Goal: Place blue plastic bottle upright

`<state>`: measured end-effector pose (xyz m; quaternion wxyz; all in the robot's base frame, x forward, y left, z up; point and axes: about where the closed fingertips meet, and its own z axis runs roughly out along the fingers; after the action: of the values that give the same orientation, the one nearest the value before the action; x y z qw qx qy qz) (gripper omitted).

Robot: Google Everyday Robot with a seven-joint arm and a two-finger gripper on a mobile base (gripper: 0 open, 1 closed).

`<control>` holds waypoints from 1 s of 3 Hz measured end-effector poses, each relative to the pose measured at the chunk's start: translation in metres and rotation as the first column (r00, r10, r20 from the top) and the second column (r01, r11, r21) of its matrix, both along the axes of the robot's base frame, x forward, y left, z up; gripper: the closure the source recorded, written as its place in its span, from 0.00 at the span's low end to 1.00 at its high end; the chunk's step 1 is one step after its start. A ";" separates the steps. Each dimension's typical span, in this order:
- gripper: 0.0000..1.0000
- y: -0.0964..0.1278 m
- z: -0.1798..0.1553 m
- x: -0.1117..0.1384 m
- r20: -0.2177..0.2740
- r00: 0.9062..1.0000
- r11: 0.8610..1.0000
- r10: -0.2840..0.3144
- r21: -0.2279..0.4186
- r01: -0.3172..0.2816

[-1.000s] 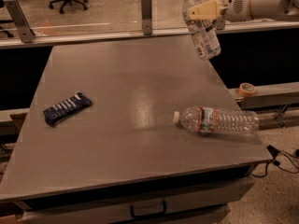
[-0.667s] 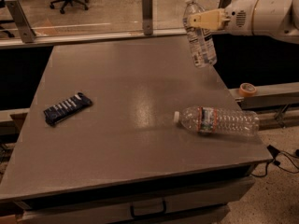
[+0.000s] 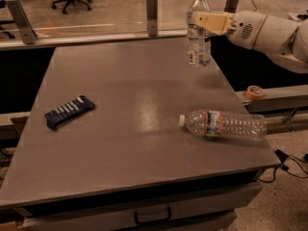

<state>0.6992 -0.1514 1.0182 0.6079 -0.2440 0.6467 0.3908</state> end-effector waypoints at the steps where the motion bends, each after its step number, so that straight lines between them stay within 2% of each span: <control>1: 1.00 0.002 0.001 0.000 0.002 1.000 1.000 0.003 -0.001 -0.003; 2: 1.00 0.006 -0.003 0.001 0.018 1.000 1.000 0.021 0.014 -0.021; 3: 1.00 0.004 -0.005 0.001 0.068 0.996 0.998 0.053 0.026 -0.055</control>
Offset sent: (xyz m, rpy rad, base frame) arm 0.0025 0.0045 -0.0086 0.0359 -0.0412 0.0362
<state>0.7005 -0.1478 1.0128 0.6219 -0.2657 0.6135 0.4076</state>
